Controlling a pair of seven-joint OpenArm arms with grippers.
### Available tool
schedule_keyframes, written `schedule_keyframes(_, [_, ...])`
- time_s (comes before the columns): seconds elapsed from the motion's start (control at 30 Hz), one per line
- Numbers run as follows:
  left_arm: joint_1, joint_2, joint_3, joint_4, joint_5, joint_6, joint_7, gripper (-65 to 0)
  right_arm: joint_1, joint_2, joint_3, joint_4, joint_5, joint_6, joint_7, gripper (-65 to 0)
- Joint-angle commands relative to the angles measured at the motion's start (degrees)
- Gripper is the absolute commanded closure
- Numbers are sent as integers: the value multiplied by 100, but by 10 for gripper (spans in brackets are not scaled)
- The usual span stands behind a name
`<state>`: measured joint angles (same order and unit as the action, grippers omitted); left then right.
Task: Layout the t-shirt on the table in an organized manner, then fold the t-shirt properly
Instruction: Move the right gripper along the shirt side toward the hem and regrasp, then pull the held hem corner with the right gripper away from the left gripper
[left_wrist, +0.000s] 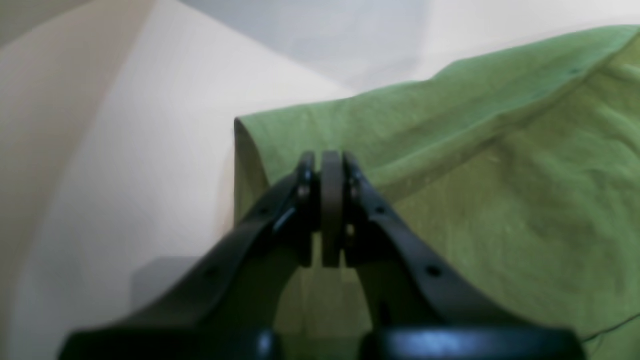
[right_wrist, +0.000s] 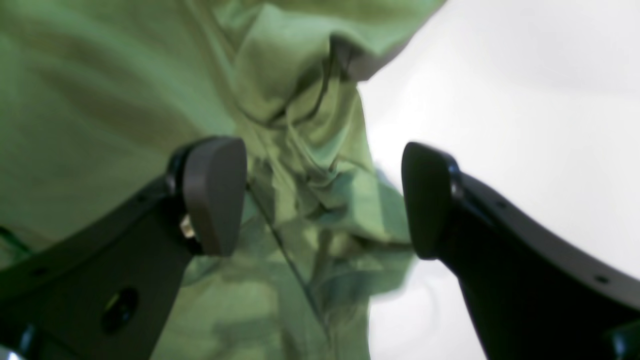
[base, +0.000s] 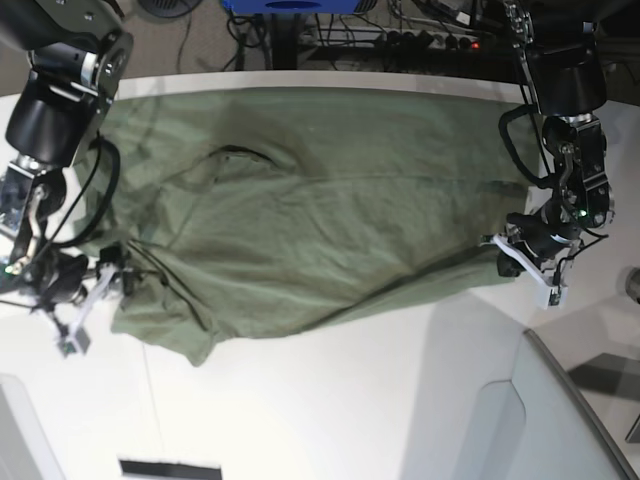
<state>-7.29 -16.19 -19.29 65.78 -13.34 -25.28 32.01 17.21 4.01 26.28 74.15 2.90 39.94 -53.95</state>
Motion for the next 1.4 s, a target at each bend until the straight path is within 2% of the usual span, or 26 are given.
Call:
schedule_keyframes(0.0, [-137,-100,-18,90,-50,9,-120,0,375,43,137,238,66,6,-191,-459])
schedule_keyframes(0.13, [-146,-100,26,90,-50,9,-120,0,1140,-19,427,-17,66,6,-1018,-459])
schedule_keyframes(0.2, [-155,-91,26,90,-50,9,-120,0,1483,-19,453,-457,66,-324,-1044,-459])
schedule_keyframes(0.27, [-155,-91,26,90,-50,9,-120,0,1773,-10,453,-1134,66,-913,-772,-459])
schedule_keyframes(0.33, [-155,-83,34,90,-50,9,-120,0,1993,8,462,-1828,75,-1344,-332,-459])
schedule_keyframes(0.47, [-137,-91,8,90,-50,9,-120,0,2257,25,479,-2918,75,-1854,362,-459])
schedule_keyframes(0.53, [-128,-91,-18,90,-50,9,-120,0,2283,17,770,-3191,75,-2205,661,-459])
schedule_keyframes(0.67, [-102,-100,-18,90,-50,9,-128,0,2336,17,998,-3463,75,-2601,1048,-453])
schedule_keyframes(0.77, [-93,-91,-18,90,-50,9,-128,0,2336,25,998,-3622,75,-2926,1162,-366])
schedule_keyframes(0.87, [-93,-83,-10,90,-50,9,-128,0,2336,25,998,-3736,66,-3041,1224,-278])
schedule_keyframes(0.93, [-93,-83,8,90,-50,9,-128,0,2318,25,998,-3745,66,-3120,1224,-261])
schedule_keyframes(1.1, [-102,-83,8,90,-50,9,-128,0,2266,25,998,-3745,66,-3260,1224,-276])
schedule_keyframes(1.23, [-93,-91,-1,90,-50,9,-128,0,2230,25,998,-3745,58,-3260,1233,-350])
schedule_keyframes(1.37, [-93,-91,-1,90,-50,9,-128,0,2160,25,998,-3745,58,-3260,1233,-359])
